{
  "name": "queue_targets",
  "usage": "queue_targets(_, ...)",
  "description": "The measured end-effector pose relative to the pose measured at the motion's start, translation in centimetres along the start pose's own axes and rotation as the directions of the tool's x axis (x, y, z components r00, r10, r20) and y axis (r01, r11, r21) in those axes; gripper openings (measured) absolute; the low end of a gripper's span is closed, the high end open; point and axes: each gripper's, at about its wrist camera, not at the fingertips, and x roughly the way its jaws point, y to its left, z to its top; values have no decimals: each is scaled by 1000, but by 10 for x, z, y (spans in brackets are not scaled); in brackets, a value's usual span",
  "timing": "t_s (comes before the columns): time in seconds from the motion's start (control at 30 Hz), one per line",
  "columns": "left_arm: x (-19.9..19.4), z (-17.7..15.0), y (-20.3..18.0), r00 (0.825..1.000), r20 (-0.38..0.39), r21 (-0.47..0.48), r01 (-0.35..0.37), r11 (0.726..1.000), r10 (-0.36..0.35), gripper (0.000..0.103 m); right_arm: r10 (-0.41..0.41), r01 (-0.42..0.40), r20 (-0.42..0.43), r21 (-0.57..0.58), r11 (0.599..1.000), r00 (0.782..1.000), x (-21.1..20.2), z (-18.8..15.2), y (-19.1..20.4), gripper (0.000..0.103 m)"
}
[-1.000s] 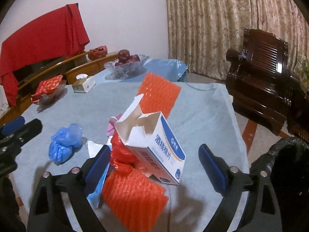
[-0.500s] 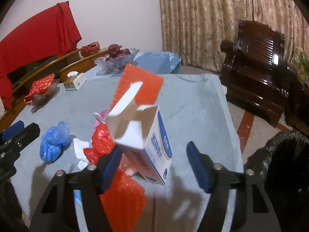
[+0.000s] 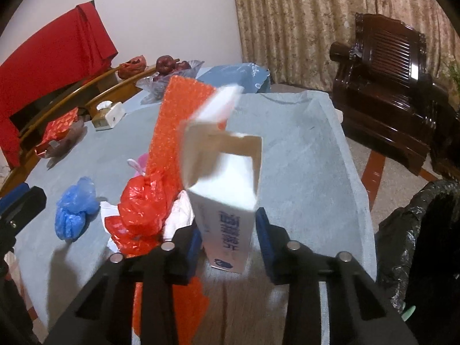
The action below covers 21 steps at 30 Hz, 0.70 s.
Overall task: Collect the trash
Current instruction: 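Grasp the orange foam net with the left gripper while the right holds the box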
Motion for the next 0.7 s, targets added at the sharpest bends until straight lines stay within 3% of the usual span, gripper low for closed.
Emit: queue_targets(0.7, -5, -31, -78, 989, -62, 84, 141, 986, -136, 90, -19, 18, 38, 36, 999, 999, -77, -31, -48, 32)
